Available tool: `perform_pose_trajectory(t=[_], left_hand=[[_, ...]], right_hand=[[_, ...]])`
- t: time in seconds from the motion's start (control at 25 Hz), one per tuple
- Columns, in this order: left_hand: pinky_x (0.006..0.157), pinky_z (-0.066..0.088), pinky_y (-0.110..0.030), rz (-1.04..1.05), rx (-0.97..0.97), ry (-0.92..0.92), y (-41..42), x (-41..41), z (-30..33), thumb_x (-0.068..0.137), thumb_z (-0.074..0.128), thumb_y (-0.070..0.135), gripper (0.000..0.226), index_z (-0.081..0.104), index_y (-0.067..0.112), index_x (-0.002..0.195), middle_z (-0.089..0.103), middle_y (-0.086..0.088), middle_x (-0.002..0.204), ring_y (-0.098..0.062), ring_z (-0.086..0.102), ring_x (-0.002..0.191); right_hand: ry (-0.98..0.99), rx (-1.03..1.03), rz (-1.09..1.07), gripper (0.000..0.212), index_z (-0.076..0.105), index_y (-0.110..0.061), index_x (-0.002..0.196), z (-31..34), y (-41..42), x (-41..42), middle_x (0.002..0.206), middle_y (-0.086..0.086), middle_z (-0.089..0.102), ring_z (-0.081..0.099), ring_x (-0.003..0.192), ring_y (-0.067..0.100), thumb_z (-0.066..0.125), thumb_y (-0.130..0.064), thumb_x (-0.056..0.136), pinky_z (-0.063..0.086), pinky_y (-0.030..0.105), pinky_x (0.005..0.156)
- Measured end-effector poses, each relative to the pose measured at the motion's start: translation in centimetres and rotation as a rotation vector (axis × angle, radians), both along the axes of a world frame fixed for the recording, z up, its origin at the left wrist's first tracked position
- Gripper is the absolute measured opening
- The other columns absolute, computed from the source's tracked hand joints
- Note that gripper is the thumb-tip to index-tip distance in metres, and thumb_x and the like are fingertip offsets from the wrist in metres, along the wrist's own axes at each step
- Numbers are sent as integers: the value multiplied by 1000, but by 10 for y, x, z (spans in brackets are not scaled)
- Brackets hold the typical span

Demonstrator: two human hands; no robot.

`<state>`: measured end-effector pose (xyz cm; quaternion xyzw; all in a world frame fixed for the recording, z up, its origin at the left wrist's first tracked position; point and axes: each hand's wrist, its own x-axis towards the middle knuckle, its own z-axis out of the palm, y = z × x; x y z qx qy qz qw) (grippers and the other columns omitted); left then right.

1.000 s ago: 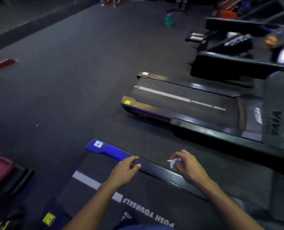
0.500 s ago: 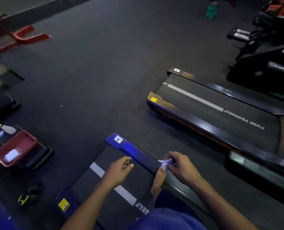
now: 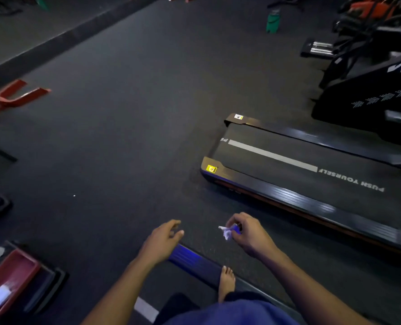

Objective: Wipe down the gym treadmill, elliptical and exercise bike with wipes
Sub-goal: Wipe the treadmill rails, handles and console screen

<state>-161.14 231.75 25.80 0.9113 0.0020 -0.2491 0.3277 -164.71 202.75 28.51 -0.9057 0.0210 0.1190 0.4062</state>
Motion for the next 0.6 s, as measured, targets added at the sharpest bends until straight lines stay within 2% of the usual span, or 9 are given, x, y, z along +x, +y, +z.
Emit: perform_pose_trajectory(t=[0.2,0.44,0.6], left_hand=[[93,56,-36,-73,-72,18,-20,63,-3,98,63,38,39,59,28,136,64,10,130,-3,64,114],[100,52,-34,-260,-71,66,-22,140,-13,98,64,38,41,58,27,137,63,7,135,-4,65,114],[102,52,-39,-390,-83,55,-9,212,-6,98,63,42,43,55,30,139,61,8,138,-6,62,119]], right_hand=[[1,-64,-79,11,65,-29,83,5,-19,47,84,-9,60,56,74,3,75,-24,82,39,15,62],[28,-126,-193,13,64,-33,85,9,-12,80,85,-12,58,56,76,1,68,-21,82,40,15,63],[29,-130,-294,15,62,-35,86,18,13,114,89,-12,59,57,80,1,68,-21,83,43,16,66]])
